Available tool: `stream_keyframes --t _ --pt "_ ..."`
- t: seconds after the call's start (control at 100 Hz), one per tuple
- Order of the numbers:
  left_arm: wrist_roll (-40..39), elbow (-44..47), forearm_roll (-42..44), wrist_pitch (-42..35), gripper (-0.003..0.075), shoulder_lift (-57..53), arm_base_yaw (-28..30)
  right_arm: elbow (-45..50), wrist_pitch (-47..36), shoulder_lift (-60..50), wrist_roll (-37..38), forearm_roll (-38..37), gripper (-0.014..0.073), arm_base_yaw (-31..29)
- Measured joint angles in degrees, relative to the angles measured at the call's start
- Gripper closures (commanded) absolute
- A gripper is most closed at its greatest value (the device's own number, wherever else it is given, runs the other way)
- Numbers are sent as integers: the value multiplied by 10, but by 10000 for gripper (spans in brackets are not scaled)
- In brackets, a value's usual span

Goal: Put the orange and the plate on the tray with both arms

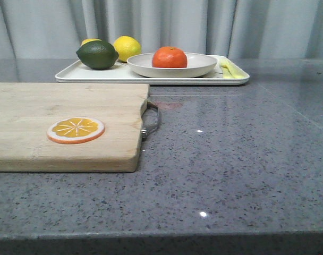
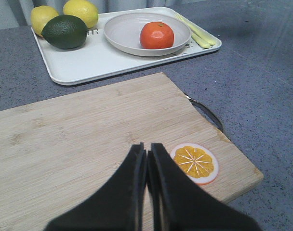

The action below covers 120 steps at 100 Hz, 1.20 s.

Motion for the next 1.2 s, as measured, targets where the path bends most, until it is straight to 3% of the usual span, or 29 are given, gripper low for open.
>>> stream_keyframes --t 0.45,1.2 --pt "0 0 0 0 739 0 0 252 -37 -246 -43 -8 654 0" --pt "0 21 0 1 739 0 0 787 -355 -657 -129 -26 654 0"
